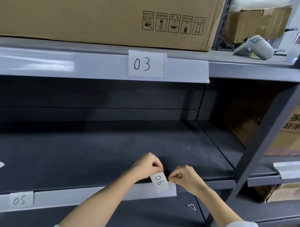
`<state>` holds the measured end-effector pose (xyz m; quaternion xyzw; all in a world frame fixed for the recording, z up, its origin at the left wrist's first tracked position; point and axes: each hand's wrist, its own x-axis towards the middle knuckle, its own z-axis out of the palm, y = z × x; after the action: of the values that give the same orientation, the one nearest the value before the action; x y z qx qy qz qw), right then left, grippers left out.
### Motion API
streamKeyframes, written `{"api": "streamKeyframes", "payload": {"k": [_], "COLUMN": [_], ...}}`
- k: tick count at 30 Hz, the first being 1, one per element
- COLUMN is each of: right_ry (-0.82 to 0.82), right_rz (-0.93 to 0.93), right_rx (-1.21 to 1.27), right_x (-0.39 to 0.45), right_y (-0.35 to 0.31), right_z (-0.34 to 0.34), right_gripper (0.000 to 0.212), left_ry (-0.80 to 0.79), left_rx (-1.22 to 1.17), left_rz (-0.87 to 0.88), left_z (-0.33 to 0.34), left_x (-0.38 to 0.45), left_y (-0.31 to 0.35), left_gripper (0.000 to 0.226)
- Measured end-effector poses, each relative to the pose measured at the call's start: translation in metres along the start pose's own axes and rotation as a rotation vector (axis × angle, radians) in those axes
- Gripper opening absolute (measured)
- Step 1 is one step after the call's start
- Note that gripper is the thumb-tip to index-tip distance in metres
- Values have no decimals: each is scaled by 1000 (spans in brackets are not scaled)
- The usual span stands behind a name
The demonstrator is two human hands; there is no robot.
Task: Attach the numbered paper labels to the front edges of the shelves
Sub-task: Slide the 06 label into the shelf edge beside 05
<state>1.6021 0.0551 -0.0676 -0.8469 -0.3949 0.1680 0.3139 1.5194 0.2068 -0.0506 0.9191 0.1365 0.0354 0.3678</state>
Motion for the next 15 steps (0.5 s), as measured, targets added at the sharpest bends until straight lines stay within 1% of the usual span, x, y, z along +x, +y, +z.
{"api": "streamKeyframes", "payload": {"k": [4,10,15], "right_ry": [-1,-29,-56], "right_rz": [-38,-71,-63], "right_rx": [-42,-70,-103], "right_x": [1,2,3], "right_y": [-3,-7,-10], "right_z": [4,8,10], "right_gripper": [16,16,15], "left_ry": [44,47,58], "left_rx": [-56,-94,-85], "left_rz": [-19,-33,-35], "left_z": [-2,0,-1], "left_x": [-7,-15,-19], "left_y": [-8,-14,-17], "left_gripper": [10,9,8]}}
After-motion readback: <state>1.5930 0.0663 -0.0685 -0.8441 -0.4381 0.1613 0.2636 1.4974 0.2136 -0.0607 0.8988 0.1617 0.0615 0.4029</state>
